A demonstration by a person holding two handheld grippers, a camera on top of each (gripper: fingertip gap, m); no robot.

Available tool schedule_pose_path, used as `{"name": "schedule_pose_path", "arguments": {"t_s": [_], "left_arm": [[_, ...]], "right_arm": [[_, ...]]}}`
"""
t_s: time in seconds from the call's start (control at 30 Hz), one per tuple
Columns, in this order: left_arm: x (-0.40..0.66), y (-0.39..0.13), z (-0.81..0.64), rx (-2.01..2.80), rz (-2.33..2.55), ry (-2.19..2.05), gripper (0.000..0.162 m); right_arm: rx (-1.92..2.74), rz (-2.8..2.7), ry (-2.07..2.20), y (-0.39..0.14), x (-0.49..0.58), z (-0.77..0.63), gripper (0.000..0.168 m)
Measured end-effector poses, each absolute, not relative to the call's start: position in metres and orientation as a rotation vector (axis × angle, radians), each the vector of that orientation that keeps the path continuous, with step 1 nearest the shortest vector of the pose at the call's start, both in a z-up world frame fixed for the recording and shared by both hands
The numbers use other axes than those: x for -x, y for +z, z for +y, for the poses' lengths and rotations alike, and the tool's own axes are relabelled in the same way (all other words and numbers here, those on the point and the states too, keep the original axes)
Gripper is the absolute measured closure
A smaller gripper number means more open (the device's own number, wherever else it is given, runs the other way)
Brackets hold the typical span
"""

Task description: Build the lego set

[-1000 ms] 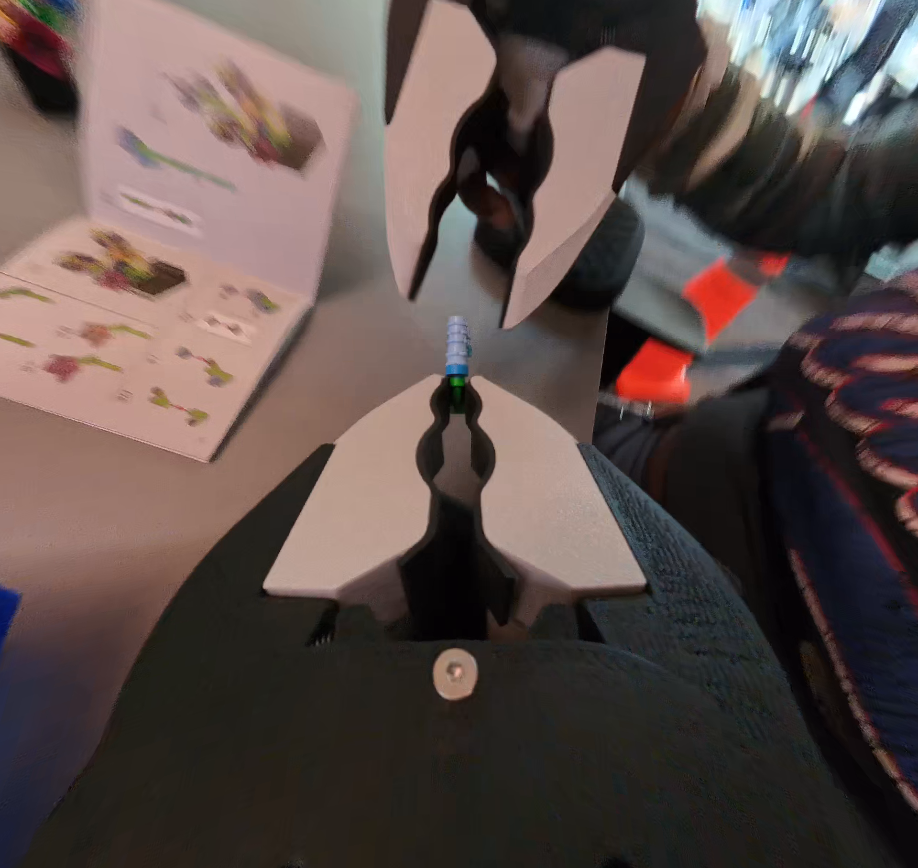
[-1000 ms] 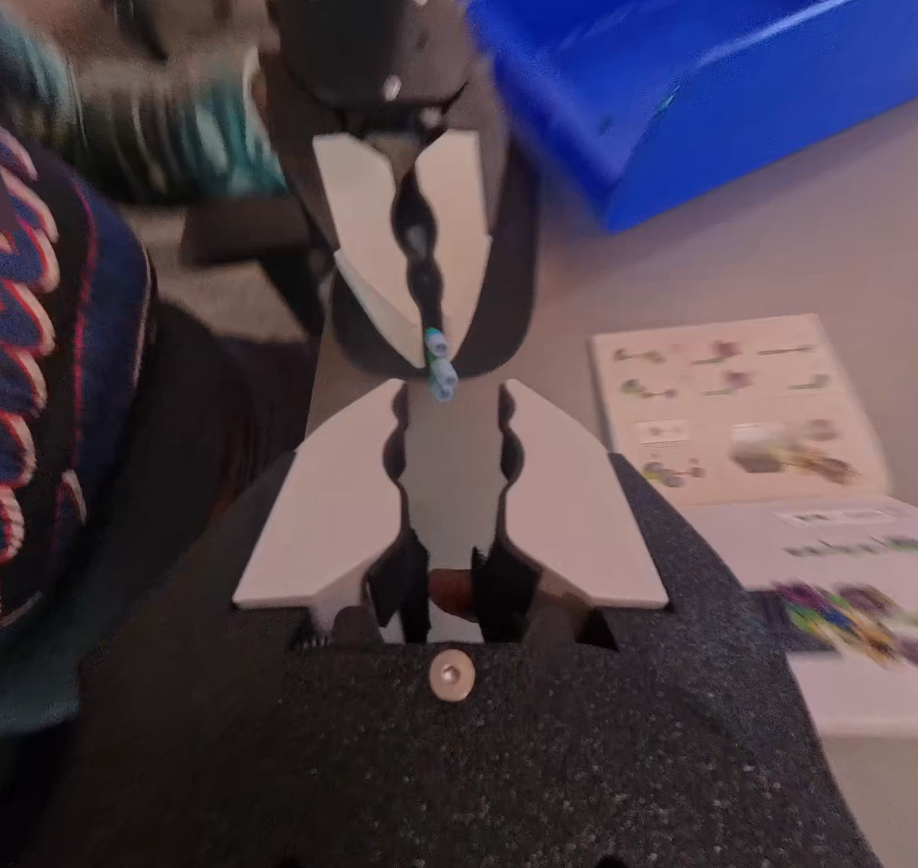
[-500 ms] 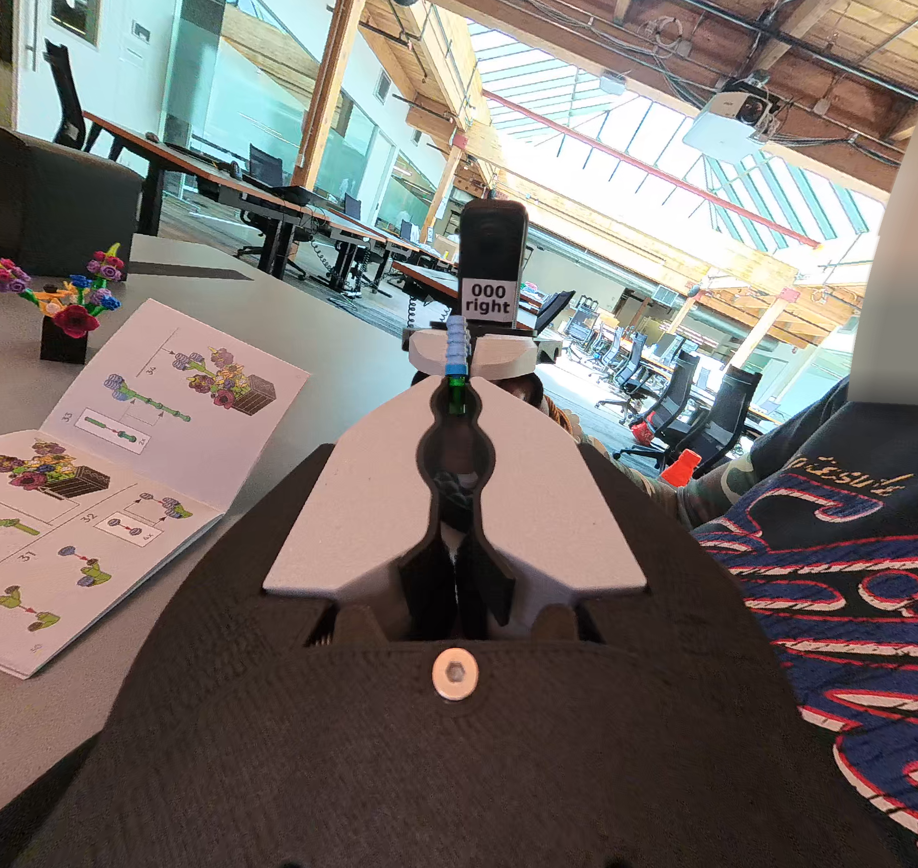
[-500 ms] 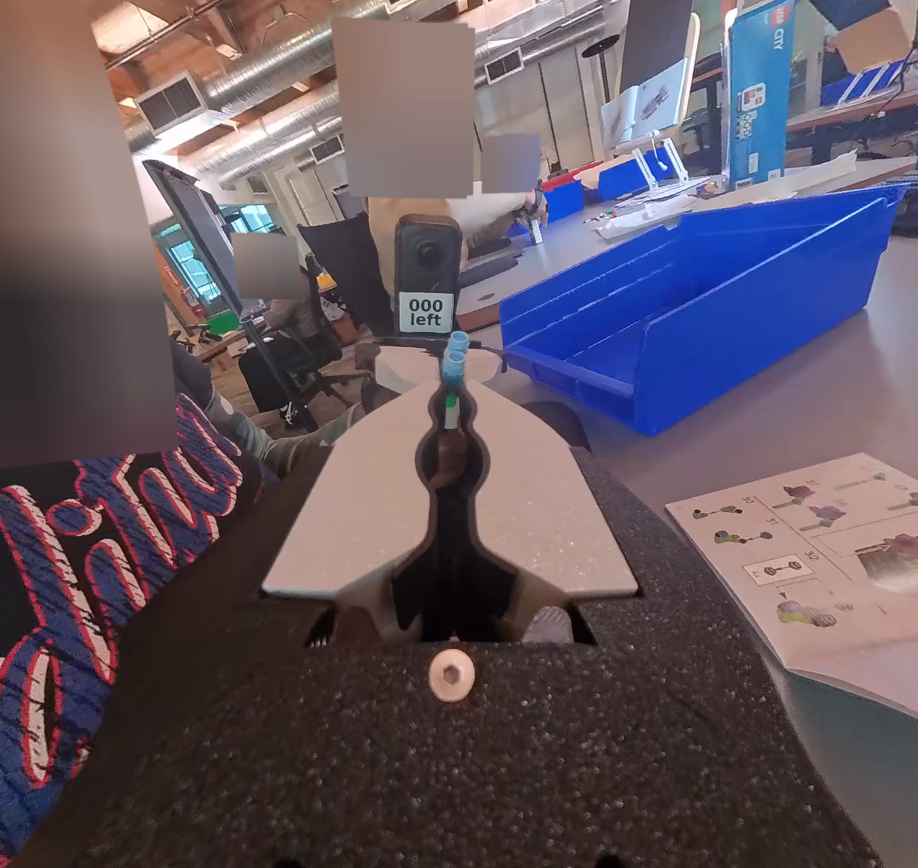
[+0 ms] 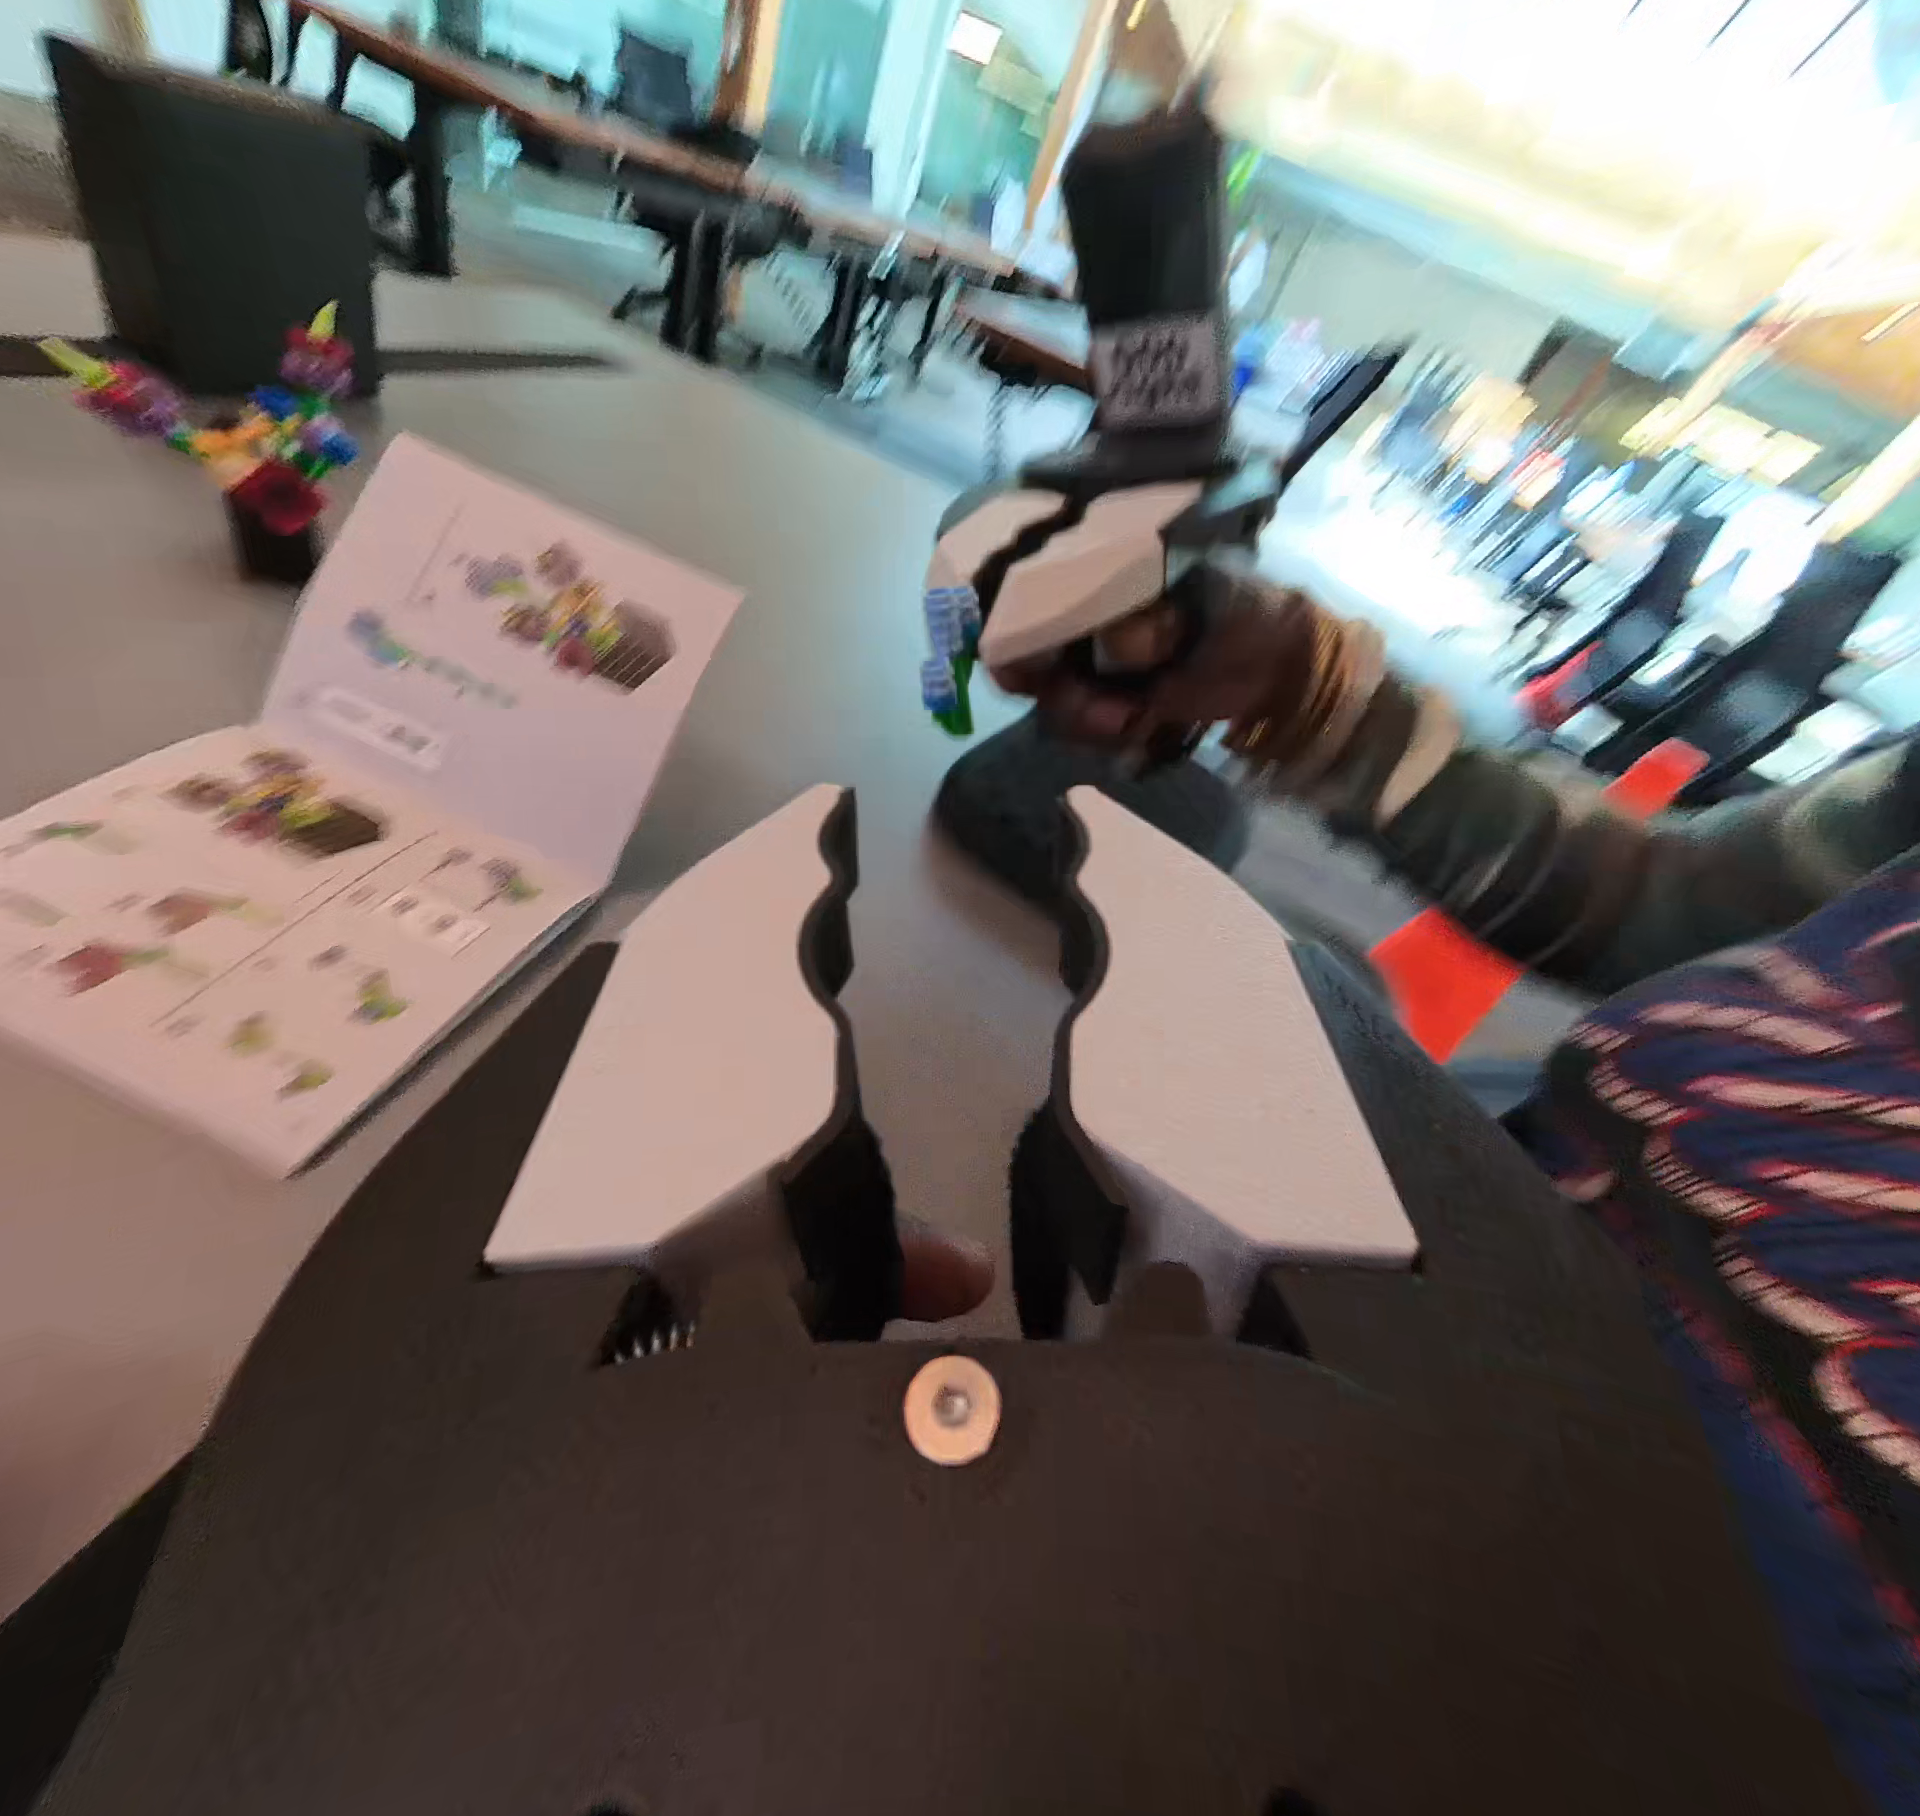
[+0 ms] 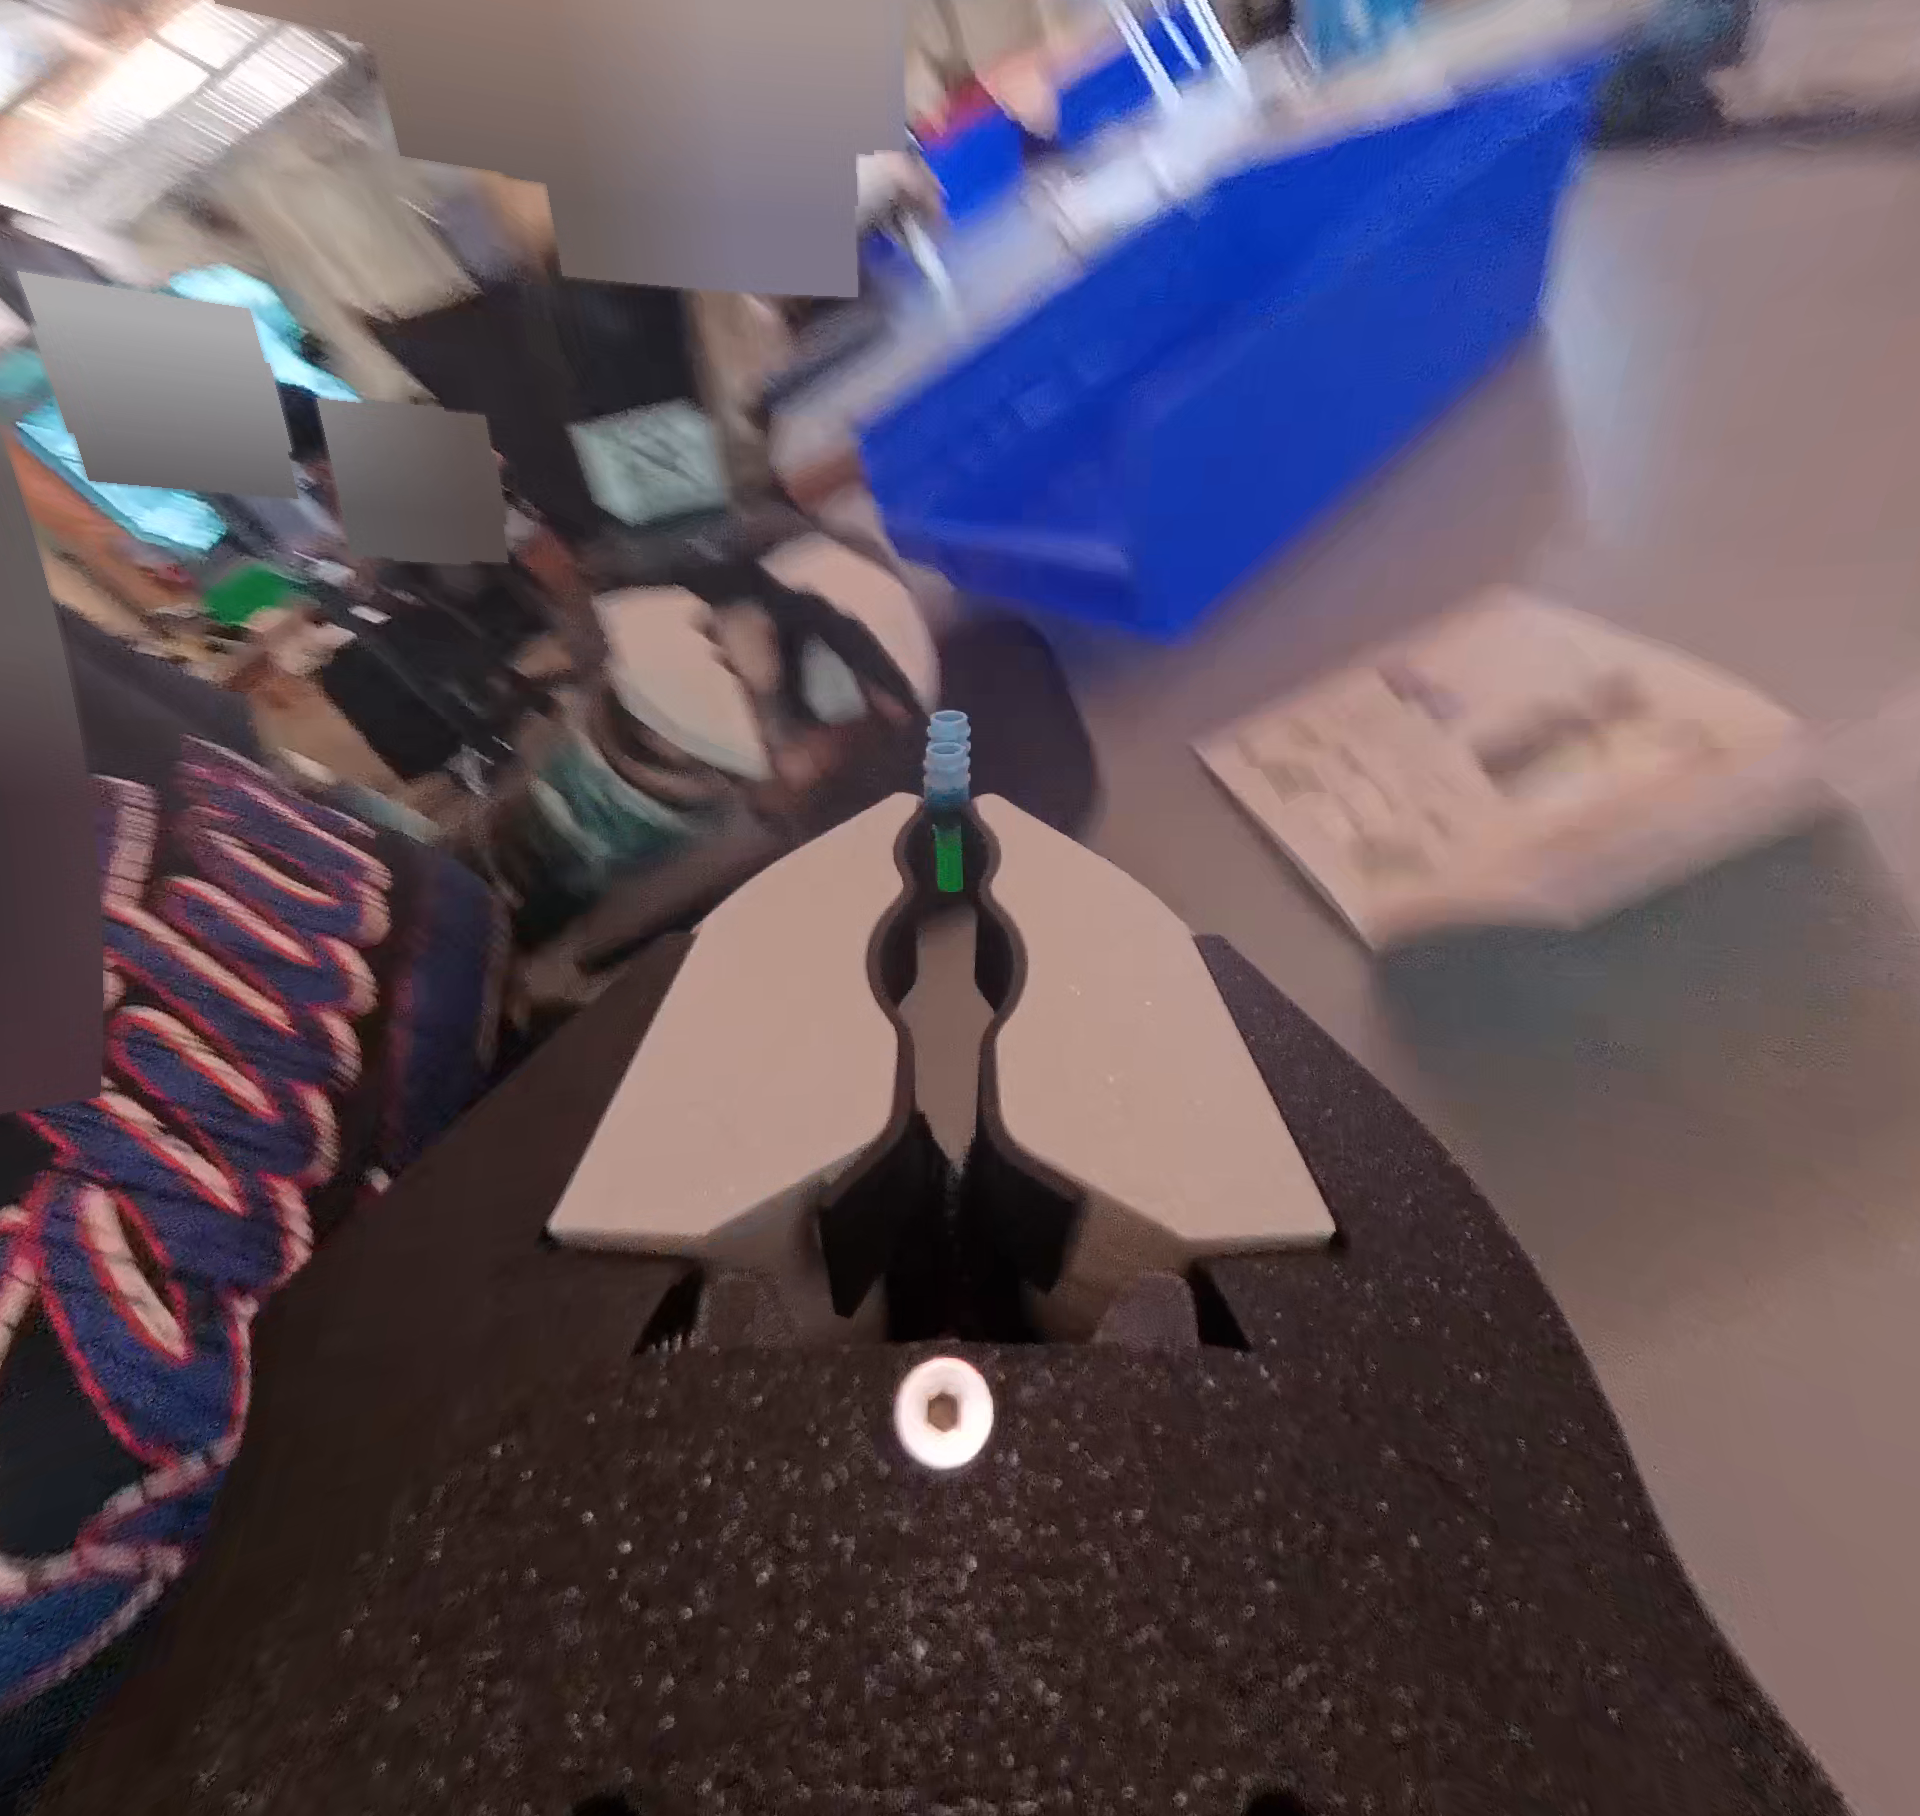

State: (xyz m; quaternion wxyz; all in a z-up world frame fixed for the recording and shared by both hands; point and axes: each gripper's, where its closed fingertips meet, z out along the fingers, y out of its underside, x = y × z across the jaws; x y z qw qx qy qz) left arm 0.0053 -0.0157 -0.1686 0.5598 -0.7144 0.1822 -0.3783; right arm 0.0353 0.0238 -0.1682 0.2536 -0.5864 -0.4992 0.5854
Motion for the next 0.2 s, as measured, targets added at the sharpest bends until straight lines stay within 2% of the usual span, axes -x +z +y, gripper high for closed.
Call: {"name": "schedule_pose_path", "arguments": {"t_s": [0.07,0.2], "left_arm": [[0.010,-0.189,-0.014,1.814,0.509,-0.683,0.118],[0.032,-0.209,-0.012,1.931,0.608,-0.411,0.113]], "right_arm": [[1.901,-1.363,1.434,-0.210,-0.059,0.056,0.163],[2.183,-1.324,1.365,-0.250,-0.079,0.083,0.163]]}}
